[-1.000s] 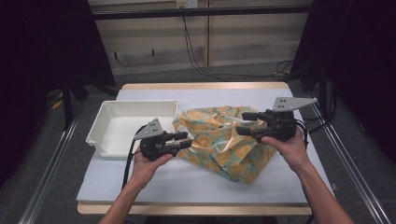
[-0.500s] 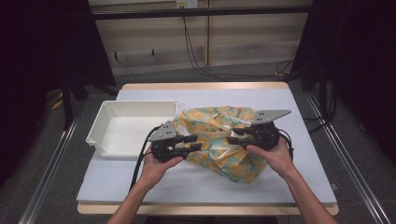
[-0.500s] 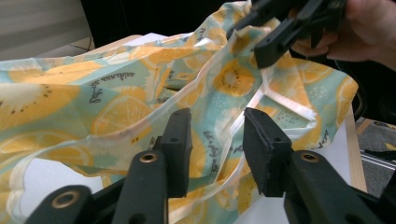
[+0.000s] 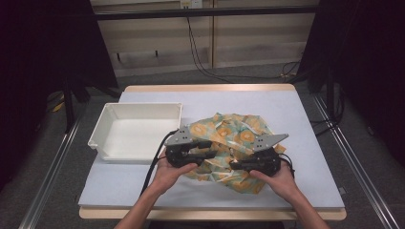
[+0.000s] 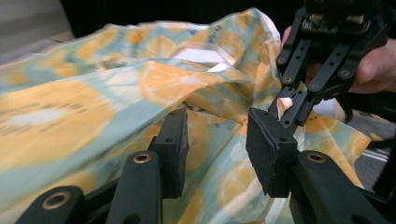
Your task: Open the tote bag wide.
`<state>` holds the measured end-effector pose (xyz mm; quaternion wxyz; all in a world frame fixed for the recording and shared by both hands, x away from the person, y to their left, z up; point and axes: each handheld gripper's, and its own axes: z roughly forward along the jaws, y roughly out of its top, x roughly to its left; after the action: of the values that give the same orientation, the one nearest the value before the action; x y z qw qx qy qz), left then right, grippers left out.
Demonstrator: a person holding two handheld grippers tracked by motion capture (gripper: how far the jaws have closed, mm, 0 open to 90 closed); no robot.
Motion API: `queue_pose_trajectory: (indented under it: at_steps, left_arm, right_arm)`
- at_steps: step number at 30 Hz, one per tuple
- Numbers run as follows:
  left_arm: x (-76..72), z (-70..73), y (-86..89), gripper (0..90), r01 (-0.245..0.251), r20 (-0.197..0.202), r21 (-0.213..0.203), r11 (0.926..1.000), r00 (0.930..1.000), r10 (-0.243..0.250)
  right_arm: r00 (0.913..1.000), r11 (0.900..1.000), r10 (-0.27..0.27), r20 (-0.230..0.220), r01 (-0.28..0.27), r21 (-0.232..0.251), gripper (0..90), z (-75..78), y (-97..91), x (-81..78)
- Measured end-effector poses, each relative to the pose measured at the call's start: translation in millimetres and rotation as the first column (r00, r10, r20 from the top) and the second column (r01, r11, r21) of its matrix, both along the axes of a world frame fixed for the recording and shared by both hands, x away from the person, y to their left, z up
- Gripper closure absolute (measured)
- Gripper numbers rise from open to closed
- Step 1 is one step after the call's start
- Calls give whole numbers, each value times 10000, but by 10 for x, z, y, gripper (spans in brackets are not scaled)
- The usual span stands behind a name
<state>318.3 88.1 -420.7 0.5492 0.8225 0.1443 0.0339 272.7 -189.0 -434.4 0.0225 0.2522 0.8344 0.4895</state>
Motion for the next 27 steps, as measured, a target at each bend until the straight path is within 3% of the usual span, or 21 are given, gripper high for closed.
queue_pose_trajectory:
  at_steps: [7, 9, 11, 13, 16, 18, 22, 24, 25, 27]
  left_arm:
    - [17, -114, -190, 591, 331, -121, 356, 9988, 9994, -327]
    - [18, -147, -209, 666, 530, -237, 383, 9979, 9984, -522]
    - [7, -187, -242, 714, 572, -331, 464, 9973, 9979, -557]
    - [-5, -220, -281, 766, 678, -352, 567, 9961, 9972, -659]
    - [-38, -207, -335, 762, 851, -351, 541, 9949, 9959, -833]
    - [-56, -169, -350, 739, 1055, -319, 461, 9933, 9941, -1041]
    - [-91, -89, -381, 733, 1323, -229, 255, 9909, 9910, -1317]
    - [-83, -89, -420, 727, 1326, -247, 226, 9909, 9909, -1321]
    - [-75, -98, -431, 691, 1336, -234, 316, 9905, 9909, -1329]
    - [-67, -140, -465, 674, 1497, -343, 545, 9872, 9884, -1480]
  right_arm:
    - [9978, 9983, 580, -323, -581, -44, 896, -21, -45, -126]
    - [9973, 9980, 639, -357, -640, -14, 890, -22, -64, -153]
    - [9978, 9981, 616, -241, -615, 53, 803, -1, -95, -174]
    - [9995, 9990, 301, -132, -296, 348, 699, 55, -158, -179]
    - [9998, 9977, -98, 184, 86, 667, 623, 186, -268, -188]
    - [9984, 9962, -390, 414, 356, 801, 600, 329, -381, -179]
    - [9959, 9933, -702, 571, 645, 954, 609, 442, -487, -120]
    - [9940, 9922, -920, 589, 865, 900, 611, 467, -529, -42]
    - [9911, 9898, -1228, 514, 1186, 790, 613, 441, -553, 55]
    - [9903, 9891, -1309, 458, 1273, 742, 612, 415, -556, 101]
